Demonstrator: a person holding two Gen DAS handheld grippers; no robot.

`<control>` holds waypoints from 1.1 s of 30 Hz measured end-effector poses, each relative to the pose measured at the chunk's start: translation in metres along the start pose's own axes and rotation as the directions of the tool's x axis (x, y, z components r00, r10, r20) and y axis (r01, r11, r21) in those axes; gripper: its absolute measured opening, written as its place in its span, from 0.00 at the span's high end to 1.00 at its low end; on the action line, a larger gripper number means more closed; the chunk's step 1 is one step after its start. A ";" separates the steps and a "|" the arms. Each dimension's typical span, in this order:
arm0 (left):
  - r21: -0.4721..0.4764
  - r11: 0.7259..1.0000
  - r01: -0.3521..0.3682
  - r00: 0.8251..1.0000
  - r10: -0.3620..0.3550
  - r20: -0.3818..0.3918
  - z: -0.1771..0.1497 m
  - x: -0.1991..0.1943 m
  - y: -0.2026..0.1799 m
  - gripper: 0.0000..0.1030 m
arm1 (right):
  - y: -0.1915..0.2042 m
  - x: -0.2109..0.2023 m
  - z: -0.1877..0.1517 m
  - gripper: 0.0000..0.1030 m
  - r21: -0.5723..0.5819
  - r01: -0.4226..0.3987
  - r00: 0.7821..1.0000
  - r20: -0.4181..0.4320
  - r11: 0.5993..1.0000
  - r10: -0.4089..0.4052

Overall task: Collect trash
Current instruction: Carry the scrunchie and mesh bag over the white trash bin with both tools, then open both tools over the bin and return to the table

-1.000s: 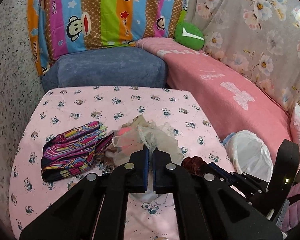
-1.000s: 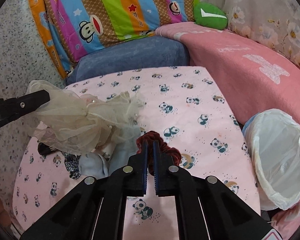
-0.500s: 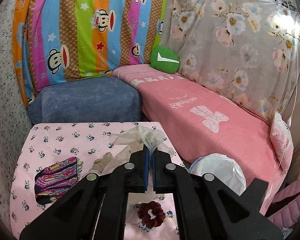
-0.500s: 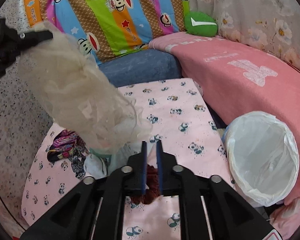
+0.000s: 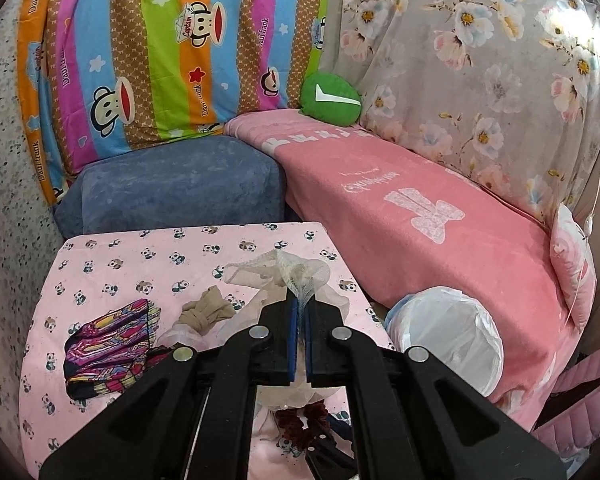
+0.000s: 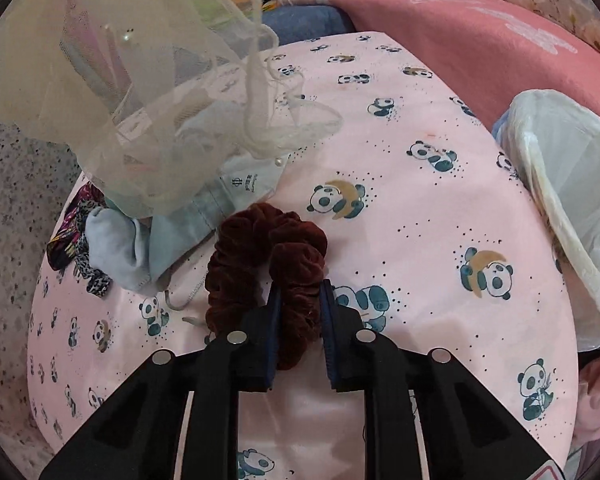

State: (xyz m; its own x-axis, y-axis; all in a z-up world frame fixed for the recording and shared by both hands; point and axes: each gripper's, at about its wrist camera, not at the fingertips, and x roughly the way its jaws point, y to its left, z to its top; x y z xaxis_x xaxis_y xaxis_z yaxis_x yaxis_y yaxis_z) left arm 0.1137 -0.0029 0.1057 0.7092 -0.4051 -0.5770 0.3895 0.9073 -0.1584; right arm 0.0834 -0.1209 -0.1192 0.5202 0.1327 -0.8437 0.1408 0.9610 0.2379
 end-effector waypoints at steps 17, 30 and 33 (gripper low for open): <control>0.055 0.992 0.117 0.993 -0.116 -0.028 0.009 0.024 -0.072 0.98 | -0.082 -0.140 0.035 0.89 0.119 0.105 0.945 0.296 0.987 -0.136; 0.117 0.948 0.295 0.954 -0.285 -0.097 0.009 0.066 -0.177 0.97 | -0.192 -0.178 0.033 0.89 0.319 0.213 0.894 0.318 0.924 -0.316; 0.117 0.935 0.333 0.940 -0.321 -0.113 0.007 0.076 -0.192 0.95 | -0.204 -0.180 0.032 0.87 0.343 0.217 0.891 0.314 0.914 -0.329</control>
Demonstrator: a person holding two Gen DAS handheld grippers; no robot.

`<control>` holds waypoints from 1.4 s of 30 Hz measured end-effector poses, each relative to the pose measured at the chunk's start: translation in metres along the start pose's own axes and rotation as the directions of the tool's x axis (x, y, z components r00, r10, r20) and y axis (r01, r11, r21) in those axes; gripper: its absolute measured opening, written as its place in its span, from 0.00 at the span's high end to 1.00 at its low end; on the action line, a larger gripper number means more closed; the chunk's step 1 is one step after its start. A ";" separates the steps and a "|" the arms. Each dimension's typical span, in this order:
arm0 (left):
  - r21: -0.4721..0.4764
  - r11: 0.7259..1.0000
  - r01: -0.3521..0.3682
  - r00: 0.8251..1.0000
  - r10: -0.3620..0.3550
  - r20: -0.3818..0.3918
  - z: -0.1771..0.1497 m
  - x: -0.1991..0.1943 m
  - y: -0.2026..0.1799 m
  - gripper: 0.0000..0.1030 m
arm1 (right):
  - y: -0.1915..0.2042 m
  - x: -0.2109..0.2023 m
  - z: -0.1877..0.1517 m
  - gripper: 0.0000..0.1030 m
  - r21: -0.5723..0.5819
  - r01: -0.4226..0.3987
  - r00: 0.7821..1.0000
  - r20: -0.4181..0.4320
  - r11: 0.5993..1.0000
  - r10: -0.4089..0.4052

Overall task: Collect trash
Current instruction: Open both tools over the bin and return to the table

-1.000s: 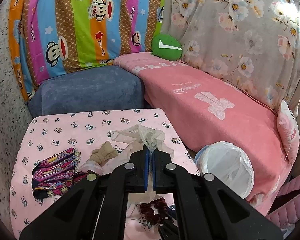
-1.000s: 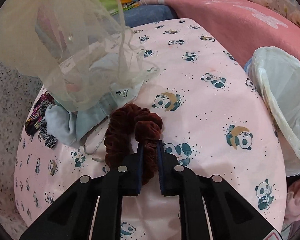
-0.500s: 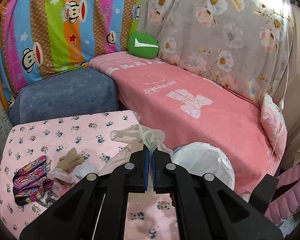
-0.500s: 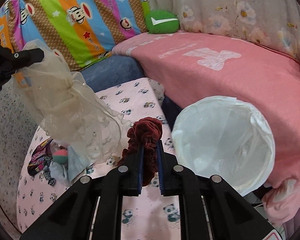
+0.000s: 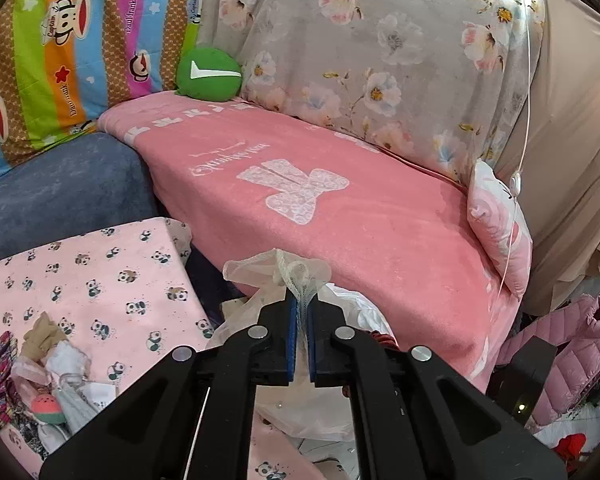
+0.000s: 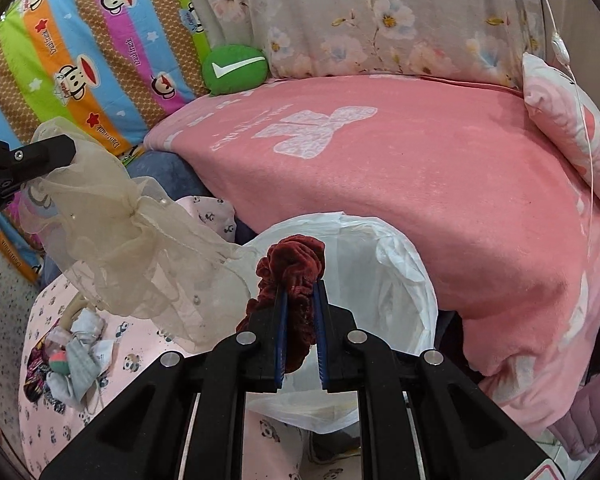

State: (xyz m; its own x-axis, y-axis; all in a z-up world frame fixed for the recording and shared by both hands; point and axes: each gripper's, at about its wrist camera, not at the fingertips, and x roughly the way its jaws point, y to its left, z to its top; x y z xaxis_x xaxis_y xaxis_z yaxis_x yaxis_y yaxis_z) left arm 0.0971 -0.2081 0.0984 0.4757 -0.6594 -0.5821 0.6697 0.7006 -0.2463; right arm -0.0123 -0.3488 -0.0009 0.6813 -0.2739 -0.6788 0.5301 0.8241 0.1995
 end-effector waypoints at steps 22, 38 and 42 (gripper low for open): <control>-0.095 0.965 -0.244 0.969 0.246 0.010 -0.044 -0.027 0.075 0.26 | 0.047 -0.007 -0.015 0.48 -0.059 -0.030 0.999 0.012 0.998 0.030; -0.228 0.858 -0.459 0.888 0.454 -0.079 -0.111 -0.086 0.195 0.25 | 0.158 -0.011 -0.053 0.42 -0.229 -0.160 0.987 -0.063 0.960 0.149; -0.262 0.828 -0.495 0.868 0.483 -0.115 -0.130 -0.098 0.223 0.25 | 0.180 -0.009 -0.064 0.42 -0.255 -0.185 0.982 -0.089 0.949 0.168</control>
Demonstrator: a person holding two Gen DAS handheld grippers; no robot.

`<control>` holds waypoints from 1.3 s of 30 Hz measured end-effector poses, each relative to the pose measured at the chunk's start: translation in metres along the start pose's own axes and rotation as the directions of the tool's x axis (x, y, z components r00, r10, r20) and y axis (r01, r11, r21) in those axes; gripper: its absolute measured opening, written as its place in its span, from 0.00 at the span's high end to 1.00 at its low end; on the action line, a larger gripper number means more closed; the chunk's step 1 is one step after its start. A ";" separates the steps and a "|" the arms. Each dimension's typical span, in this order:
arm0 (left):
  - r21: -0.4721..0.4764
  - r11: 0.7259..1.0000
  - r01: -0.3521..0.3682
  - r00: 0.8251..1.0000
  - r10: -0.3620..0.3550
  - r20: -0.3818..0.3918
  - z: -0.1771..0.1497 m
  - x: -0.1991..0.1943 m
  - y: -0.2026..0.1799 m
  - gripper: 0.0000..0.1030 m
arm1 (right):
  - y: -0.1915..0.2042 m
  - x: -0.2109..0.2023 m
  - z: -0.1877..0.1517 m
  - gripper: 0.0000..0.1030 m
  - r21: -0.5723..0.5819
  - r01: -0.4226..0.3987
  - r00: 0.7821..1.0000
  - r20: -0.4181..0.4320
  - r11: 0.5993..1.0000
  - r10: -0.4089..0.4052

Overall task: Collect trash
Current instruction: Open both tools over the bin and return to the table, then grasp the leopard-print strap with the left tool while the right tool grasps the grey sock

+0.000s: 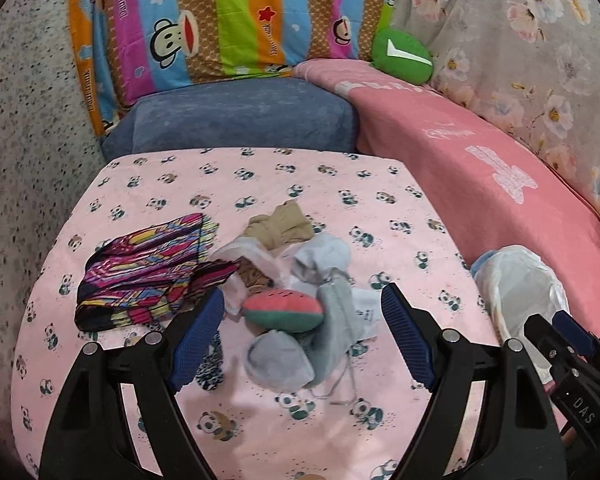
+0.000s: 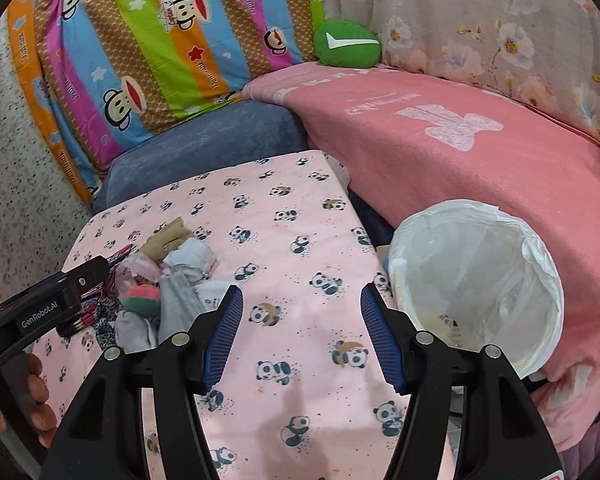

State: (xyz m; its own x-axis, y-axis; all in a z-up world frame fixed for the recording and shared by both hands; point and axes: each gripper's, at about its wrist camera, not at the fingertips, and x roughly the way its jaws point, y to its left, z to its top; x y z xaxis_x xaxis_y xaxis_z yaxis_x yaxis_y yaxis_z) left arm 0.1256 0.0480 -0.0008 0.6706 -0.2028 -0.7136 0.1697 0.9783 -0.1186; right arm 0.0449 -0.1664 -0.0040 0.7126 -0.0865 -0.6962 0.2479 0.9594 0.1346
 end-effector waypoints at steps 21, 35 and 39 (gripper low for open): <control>-0.136 0.988 -0.077 0.984 0.054 -0.169 -0.050 0.047 0.099 0.33 | 0.092 0.048 -0.030 0.42 -0.124 -0.108 0.988 -0.127 0.986 0.092; -0.183 0.982 0.034 0.975 -0.073 -0.208 -0.054 0.065 0.110 0.95 | 0.146 0.069 -0.041 0.52 -0.216 -0.216 0.964 -0.200 0.952 0.174; -0.186 0.982 0.034 0.977 -0.072 -0.199 -0.055 0.059 0.116 0.95 | 0.157 0.080 -0.046 0.58 -0.217 -0.243 0.954 -0.230 0.945 0.193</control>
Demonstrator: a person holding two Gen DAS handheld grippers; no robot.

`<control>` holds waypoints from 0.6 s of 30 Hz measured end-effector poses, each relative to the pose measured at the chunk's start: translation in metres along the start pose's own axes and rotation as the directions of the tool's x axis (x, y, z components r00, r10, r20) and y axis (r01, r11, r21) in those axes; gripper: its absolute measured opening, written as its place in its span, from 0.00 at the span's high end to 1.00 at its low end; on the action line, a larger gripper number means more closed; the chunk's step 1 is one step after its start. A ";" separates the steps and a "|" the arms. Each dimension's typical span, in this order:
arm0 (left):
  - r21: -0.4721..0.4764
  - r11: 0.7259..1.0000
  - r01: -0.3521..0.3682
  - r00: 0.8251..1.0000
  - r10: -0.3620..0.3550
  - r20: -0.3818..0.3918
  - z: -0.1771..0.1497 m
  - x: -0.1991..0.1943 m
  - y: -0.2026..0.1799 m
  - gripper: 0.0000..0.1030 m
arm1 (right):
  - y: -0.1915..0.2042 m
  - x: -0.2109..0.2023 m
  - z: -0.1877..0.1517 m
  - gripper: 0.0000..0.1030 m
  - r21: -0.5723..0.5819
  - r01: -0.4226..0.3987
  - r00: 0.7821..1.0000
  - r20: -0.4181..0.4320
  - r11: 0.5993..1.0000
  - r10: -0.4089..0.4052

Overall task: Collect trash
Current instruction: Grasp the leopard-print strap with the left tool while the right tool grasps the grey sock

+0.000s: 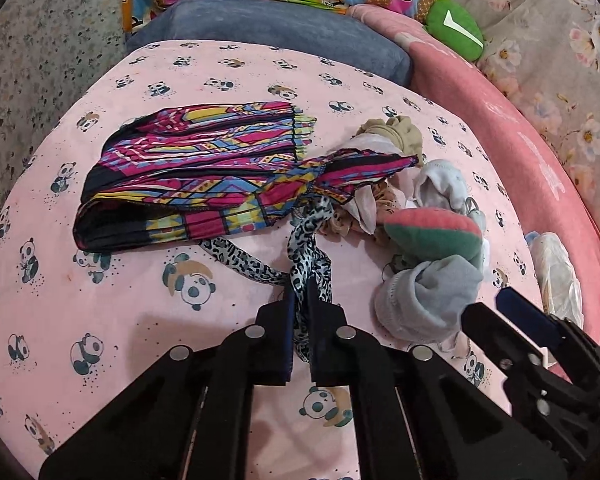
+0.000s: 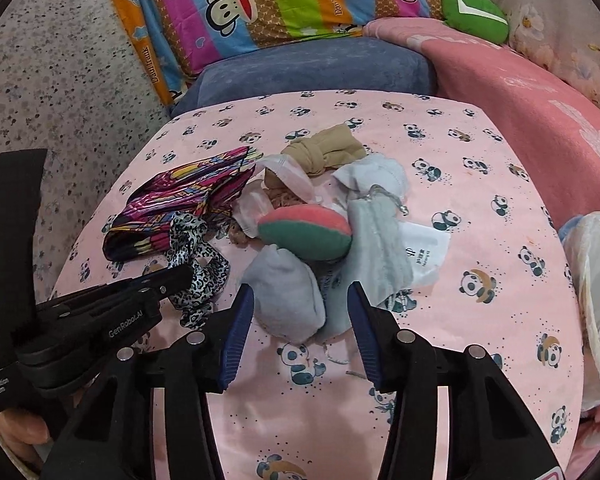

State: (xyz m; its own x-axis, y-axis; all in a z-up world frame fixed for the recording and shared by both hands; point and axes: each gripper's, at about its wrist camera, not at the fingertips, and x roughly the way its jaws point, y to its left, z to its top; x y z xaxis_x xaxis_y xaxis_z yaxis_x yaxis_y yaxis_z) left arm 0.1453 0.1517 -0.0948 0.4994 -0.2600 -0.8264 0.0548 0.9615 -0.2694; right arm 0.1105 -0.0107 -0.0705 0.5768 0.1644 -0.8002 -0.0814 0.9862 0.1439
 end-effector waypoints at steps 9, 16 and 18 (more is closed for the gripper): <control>-0.010 1.000 -0.005 1.000 0.005 0.027 0.003 -0.016 0.007 0.96 | 0.009 0.018 0.001 0.86 -0.010 -0.025 0.999 -0.030 1.000 0.025; 0.008 1.000 0.009 0.997 -0.009 0.072 0.010 -0.038 -0.005 0.96 | 0.001 -0.016 0.010 0.87 0.011 -0.047 0.997 0.053 0.999 0.047; 0.021 1.000 0.020 0.996 -0.022 0.091 0.013 -0.046 -0.013 0.96 | -0.003 -0.030 0.015 0.87 0.020 -0.051 0.995 0.083 0.999 0.049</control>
State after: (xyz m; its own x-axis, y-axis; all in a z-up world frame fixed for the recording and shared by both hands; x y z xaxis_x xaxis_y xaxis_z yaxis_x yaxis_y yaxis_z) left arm 0.1325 0.1524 -0.0467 0.5747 -0.2722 -0.7718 0.0835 0.9577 -0.2755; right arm 0.1055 -0.0184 -0.0384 0.6378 0.2105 -0.7409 -0.0943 0.9760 0.1961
